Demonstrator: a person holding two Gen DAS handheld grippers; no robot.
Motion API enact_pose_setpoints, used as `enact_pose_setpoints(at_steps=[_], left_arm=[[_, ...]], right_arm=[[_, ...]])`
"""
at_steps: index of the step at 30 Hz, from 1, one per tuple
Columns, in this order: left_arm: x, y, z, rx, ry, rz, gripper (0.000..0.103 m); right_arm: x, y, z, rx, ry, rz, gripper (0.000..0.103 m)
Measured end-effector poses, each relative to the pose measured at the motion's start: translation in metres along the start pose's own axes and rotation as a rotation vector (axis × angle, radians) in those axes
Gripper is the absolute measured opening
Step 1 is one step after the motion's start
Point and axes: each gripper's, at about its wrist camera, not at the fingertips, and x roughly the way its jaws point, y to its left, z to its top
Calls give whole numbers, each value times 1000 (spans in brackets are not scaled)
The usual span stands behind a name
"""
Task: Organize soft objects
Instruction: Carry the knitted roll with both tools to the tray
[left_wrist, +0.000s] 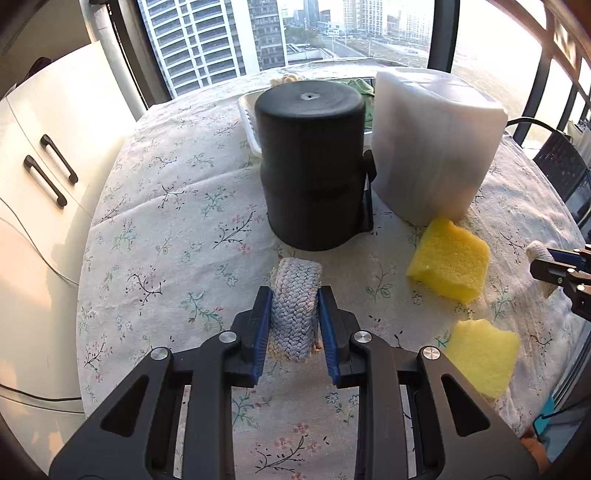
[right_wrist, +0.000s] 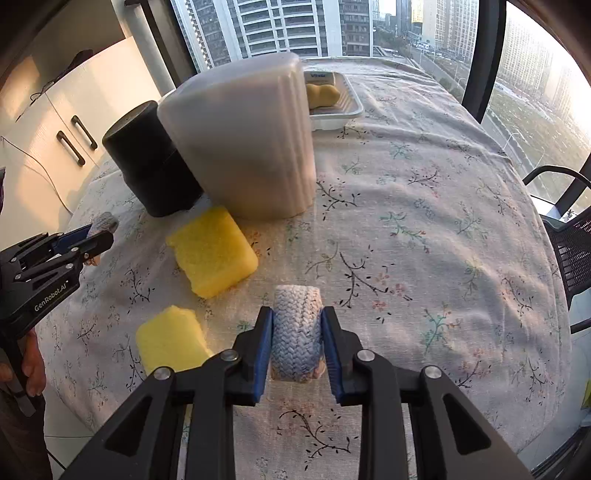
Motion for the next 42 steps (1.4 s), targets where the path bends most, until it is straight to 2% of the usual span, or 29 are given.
enact_pose_setpoints(at_steps=[9,19,26,30,33,38,42], left_arm=[[1,44,8,-102,-7,60,23],[30,100,45,-219,6,96,23],[66,134,85,-329,26,4,23],[81,132,117,-306,7,1,23],[94,125,144,-267,23,-7,23],[117,119,184,-256,56,-98,23],[131,105,210,-226,68,-107,23]], right_arm=[[5,-42,31,47,-14,-66,28],[30,-78,91,81,0,-88,28],[55,-96,142,94,13,-69,28],[64,-95,177,81,-9,-27,28],[73,-92,204,83,-1,26,28],[91,-76,238,60,33,54,28],[105,-62,252,55,63,98,28]])
